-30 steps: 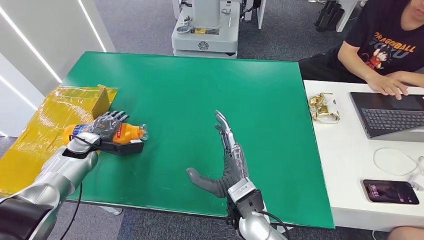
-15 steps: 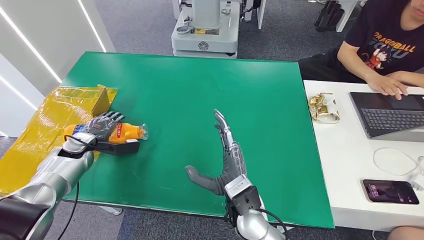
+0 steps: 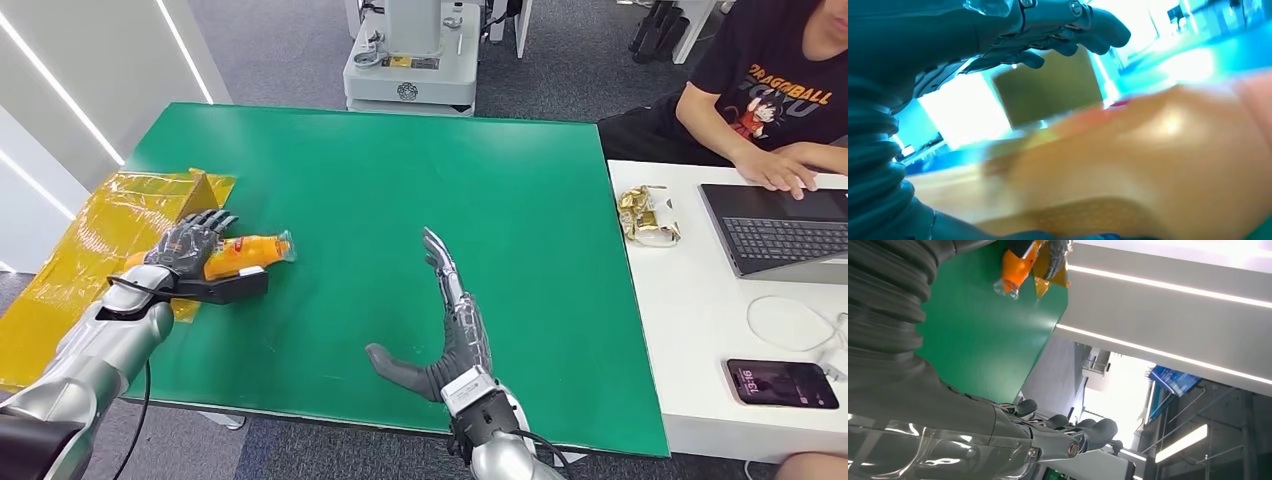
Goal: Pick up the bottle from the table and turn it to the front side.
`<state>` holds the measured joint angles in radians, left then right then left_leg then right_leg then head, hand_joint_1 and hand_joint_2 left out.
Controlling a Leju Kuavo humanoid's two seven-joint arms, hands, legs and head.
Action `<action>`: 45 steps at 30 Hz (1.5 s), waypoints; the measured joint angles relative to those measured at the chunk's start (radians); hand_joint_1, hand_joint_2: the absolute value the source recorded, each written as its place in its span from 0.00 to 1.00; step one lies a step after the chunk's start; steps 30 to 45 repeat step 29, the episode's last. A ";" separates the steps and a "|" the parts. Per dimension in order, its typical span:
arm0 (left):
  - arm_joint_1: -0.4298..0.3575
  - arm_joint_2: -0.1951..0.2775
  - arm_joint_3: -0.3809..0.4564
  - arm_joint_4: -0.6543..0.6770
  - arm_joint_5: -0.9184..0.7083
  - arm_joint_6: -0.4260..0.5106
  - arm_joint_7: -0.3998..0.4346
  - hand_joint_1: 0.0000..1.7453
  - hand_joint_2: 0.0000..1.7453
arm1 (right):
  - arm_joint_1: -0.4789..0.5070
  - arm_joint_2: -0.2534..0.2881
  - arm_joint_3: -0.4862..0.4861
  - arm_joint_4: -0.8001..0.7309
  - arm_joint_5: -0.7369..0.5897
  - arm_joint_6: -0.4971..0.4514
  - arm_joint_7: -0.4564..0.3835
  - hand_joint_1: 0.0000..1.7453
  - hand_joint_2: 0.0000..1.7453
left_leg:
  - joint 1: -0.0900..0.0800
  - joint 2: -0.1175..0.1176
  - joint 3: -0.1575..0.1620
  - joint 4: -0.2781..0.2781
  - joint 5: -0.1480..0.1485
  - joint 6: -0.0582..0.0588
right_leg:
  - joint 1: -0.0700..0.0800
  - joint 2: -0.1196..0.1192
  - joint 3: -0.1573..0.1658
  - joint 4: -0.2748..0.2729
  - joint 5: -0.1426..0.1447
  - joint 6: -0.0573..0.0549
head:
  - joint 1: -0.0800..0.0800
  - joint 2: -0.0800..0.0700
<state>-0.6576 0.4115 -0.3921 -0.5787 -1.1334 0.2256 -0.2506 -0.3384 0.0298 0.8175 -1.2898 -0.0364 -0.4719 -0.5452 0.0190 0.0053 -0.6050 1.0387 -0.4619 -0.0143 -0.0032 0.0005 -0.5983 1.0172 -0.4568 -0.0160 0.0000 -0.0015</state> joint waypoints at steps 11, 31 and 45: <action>0.174 0.064 0.084 -0.330 0.165 -0.003 -0.040 0.00 1.00 | 0.069 -0.003 -0.049 -0.064 0.058 -0.002 0.022 0.00 1.00 | 0.000 0.001 0.000 0.000 -0.001 -0.001 | 0.000 0.001 0.000 0.000 0.000 0.000 | 0.000 0.000; 0.481 -0.075 0.186 -0.820 0.586 -0.039 -0.250 0.00 1.00 | 0.212 -0.010 -0.138 -0.228 0.200 0.063 0.081 0.00 1.00 | 0.000 0.000 0.000 0.000 -0.001 0.000 | 0.000 0.000 0.000 -0.002 0.000 0.000 | 0.000 0.000; 0.481 -0.075 0.186 -0.820 0.586 -0.039 -0.250 0.00 1.00 | 0.212 -0.010 -0.138 -0.228 0.200 0.063 0.081 0.00 1.00 | 0.000 0.000 0.000 0.000 -0.001 0.000 | 0.000 0.000 0.000 -0.002 0.000 0.000 | 0.000 0.000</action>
